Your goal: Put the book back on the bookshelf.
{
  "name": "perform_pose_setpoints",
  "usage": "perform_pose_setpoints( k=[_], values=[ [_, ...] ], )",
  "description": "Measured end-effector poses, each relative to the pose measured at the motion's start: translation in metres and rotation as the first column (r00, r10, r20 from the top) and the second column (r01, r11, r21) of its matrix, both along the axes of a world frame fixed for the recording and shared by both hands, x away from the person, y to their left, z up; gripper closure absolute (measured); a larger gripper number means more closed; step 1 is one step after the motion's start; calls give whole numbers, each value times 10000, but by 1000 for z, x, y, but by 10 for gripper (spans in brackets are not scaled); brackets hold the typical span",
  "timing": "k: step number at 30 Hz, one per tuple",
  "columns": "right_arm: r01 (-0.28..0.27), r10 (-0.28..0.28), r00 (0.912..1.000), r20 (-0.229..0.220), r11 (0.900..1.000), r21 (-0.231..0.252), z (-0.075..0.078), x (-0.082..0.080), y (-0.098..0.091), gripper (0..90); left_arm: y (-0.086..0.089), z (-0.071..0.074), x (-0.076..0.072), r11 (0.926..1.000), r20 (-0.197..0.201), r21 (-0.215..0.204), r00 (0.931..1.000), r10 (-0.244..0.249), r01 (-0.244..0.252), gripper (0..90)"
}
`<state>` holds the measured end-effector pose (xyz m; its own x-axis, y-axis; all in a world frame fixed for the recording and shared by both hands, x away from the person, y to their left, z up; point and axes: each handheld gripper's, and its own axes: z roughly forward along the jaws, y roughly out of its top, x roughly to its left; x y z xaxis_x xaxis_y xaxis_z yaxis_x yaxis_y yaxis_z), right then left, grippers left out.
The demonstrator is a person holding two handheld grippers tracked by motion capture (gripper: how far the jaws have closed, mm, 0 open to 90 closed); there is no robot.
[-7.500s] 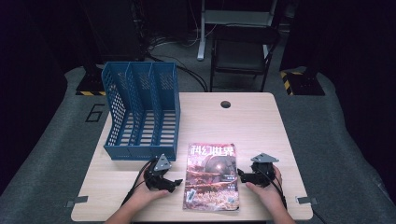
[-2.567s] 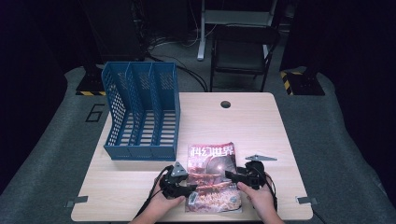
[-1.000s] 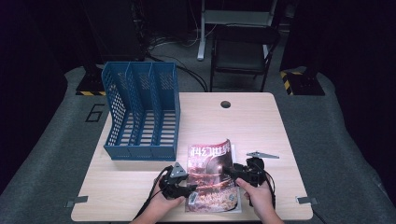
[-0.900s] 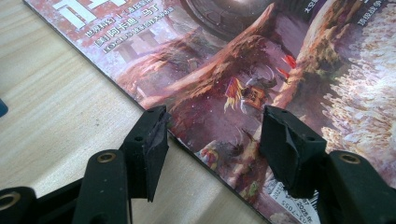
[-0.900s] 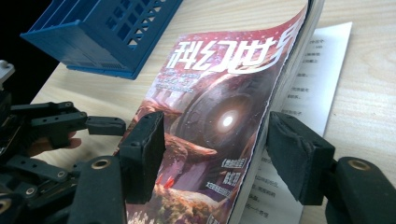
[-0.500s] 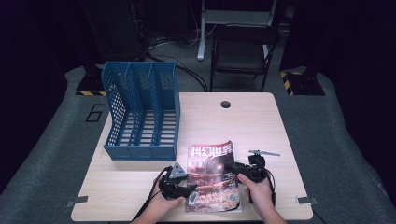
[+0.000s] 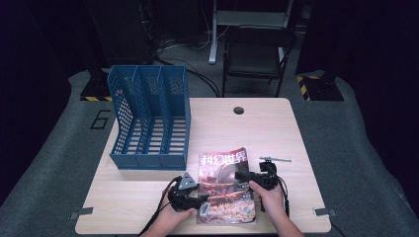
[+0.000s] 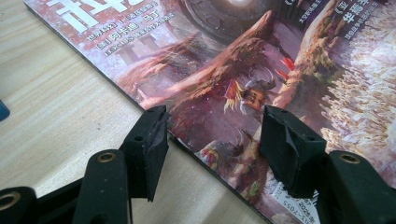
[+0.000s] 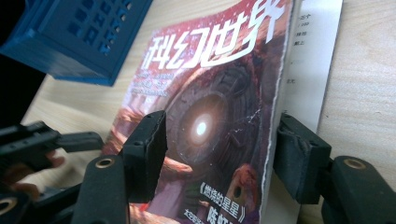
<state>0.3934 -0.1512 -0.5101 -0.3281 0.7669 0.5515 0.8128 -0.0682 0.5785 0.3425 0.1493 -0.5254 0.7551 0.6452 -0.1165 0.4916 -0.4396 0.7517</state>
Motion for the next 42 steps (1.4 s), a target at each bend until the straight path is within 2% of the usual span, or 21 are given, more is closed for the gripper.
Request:
perform_pose_setpoints(
  k=[4, 13, 15, 16, 17, 20, 21, 22, 27, 30, 33, 36, 38, 39, 40, 41, 42],
  values=[
    [-4, 5, 9999, -165, 10000, 47, 0, -1, 1, 389, 0, 0, 0, 10000, -23, 14, 10000, -20, 20, 416],
    [-353, 344, 9993, -168, 9979, -544, -1, -2, 3, 389, 0, 0, 1, 10000, 40, 66, 10000, -22, 22, 416],
    [-405, 395, 9990, -188, 9976, -561, -1, -3, 3, 389, 0, 0, 1, 10000, 28, 49, 10000, -48, 48, 416],
    [-346, 326, 9985, -440, 9984, -442, 1, -4, 4, 390, 0, 0, 1, 10000, 40, 56, 10000, -50, 50, 417],
    [-465, 452, 9986, -256, 9975, -523, 0, -4, 3, 389, 0, 0, 1, 10000, 38, 47, 10000, -55, 55, 416],
    [-603, 589, 9978, -298, 9971, -475, 1, -5, 3, 397, 0, 0, 2, 10000, 40, 26, 10000, -86, 85, 417],
    [-620, 600, 9970, -492, 9972, -411, 2, -7, 3, 410, 0, 0, 2, 10000, 40, 25, 10000, -86, 86, 417],
    [-707, 690, 9969, -377, 9964, -465, 1, -7, 3, 421, 0, 0, 2, 10000, 45, 25, 10000, -87, 87, 417],
    [-846, 818, 9951, -557, 9952, -486, 2, -9, 4, 442, -1, 0, 1, 10000, -78, 18, 10000, -54, 54, 417],
    [-1033, 993, 9937, -529, 9913, -811, -1, -8, 6, 442, 0, 0, 2, 10000, 53, 8, 10000, -45, 45, 417],
    [-1183, 1144, 9922, -497, 9895, -833, 1, -8, 5, 444, 0, 0, 2, 10000, 61, -5, 10000, -45, 45, 416],
    [-1272, 1208, 9908, -613, 9855, -1123, 0, -8, 5, 450, 0, 0, 2, 10000, 65, -17, 10000, -60, 60, 416],
    [-1217, 1162, 9912, -640, 9885, -896, 0, -7, 2, 444, 0, 0, 1, 10000, 71, 13, 10000, -44, 44, 416],
    [-1148, 1092, 9907, -816, 9911, -672, 0, -7, 2, 436, 0, 0, 2, 10000, 44, 43, 10000, -73, 73, 416],
    [-1186, 1145, 9909, -709, 9914, -560, -2, -6, 0, 426, 0, 0, 2, 10000, 49, 33, 10000, -83, 83, 415],
    [-1101, 1082, 9914, -736, 9936, -231, -4, -6, -2, 427, 1, 0, 2, 9998, -12, 38, 9998, -175, 175, 415],
    [-1101, 1082, 9914, -736, 9936, -231, -4, -6, -2, 427, 1, 0, 2, 9998, 15, -33, 9998, -211, 211, 415]
  ],
)
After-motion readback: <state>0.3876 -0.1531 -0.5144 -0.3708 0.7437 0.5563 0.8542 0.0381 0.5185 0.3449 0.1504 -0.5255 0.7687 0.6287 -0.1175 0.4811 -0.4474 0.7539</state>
